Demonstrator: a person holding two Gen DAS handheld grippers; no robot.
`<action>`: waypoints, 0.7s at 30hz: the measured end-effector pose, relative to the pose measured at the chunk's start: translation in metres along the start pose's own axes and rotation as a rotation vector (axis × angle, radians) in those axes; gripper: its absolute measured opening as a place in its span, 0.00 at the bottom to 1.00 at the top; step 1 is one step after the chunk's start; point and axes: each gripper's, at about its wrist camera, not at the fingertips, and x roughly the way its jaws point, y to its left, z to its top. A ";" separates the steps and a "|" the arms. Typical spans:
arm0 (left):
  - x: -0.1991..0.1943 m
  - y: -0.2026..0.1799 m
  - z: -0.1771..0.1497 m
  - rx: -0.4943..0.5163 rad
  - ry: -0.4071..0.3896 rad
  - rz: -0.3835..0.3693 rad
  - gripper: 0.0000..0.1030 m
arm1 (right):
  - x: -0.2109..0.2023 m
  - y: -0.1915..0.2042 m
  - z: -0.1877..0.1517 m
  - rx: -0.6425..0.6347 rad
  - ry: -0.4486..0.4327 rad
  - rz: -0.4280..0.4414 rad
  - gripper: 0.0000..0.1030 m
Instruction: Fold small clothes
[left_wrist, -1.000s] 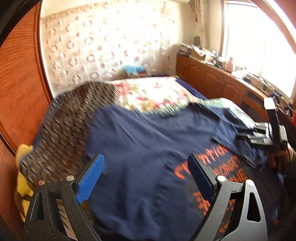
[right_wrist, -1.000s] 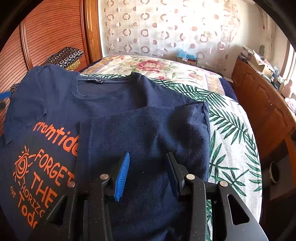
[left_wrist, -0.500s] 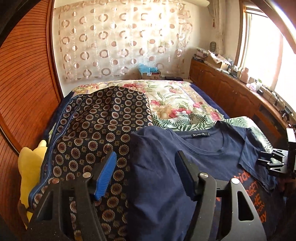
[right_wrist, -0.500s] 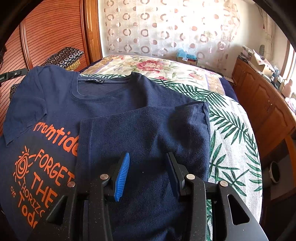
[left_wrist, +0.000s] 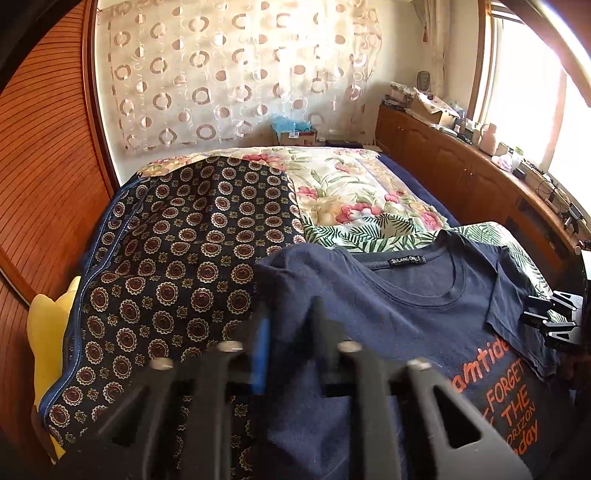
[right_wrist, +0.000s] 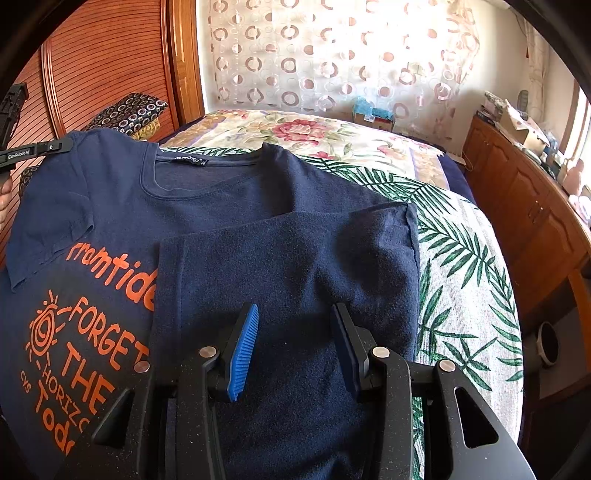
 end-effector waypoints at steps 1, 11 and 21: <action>-0.006 0.001 0.001 -0.012 -0.030 0.009 0.08 | 0.000 0.001 0.000 -0.003 0.000 -0.004 0.41; -0.018 0.016 0.005 -0.074 -0.095 0.036 0.05 | 0.000 0.000 -0.001 -0.008 -0.002 -0.007 0.42; -0.028 0.008 0.000 -0.067 -0.113 0.006 0.05 | -0.011 -0.023 0.018 0.012 -0.015 0.003 0.42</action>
